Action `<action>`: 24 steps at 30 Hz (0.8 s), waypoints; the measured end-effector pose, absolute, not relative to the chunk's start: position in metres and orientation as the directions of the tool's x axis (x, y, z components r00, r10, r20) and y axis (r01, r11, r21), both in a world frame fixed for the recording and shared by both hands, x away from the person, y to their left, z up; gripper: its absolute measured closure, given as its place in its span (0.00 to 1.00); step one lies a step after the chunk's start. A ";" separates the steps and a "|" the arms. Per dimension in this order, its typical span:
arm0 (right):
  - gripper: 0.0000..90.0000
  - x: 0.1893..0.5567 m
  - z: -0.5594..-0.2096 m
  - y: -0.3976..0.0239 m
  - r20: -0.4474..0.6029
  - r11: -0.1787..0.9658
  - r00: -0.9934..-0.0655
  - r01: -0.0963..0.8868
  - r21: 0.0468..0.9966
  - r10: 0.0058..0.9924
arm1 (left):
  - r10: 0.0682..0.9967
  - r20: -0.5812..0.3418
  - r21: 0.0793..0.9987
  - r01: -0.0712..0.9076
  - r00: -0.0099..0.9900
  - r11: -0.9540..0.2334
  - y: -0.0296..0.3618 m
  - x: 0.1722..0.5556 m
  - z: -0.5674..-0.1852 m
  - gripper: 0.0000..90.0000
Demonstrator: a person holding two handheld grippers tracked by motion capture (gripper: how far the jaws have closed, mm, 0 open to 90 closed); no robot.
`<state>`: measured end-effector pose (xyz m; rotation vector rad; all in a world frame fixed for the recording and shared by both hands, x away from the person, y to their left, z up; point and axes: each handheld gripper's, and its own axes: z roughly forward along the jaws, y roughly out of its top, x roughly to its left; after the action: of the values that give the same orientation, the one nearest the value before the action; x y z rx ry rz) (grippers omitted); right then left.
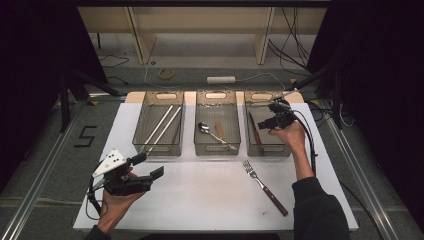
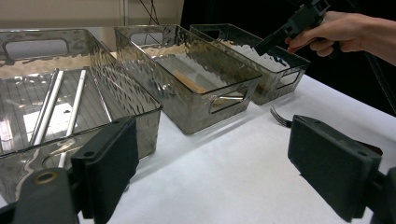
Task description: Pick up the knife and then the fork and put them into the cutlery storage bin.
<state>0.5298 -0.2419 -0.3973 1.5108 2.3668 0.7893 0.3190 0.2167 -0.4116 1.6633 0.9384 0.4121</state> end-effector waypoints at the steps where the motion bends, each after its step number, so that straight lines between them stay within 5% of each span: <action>1: 0.56 0.527 -0.395 -0.242 0.092 0.334 -0.455 0.763 0.554 0.886 | 0.758 -0.200 0.929 0.367 0.621 -0.056 0.217 0.319 -0.412 0.18; 12: 0.43 0.470 -0.367 -0.232 0.036 0.473 -0.610 0.649 0.596 0.792 | 0.759 -0.202 0.927 0.371 0.619 -0.056 0.216 0.320 -0.412 0.18; 24: 0.39 0.436 -0.359 -0.225 0.008 0.511 -0.661 0.587 0.627 0.750 | 0.759 -0.201 0.927 0.370 0.619 -0.057 0.216 0.320 -0.412 0.18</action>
<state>0.4361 -0.2253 -0.3587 1.1290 2.4905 0.8837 0.3196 0.2165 -0.4123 1.6643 0.9433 0.4112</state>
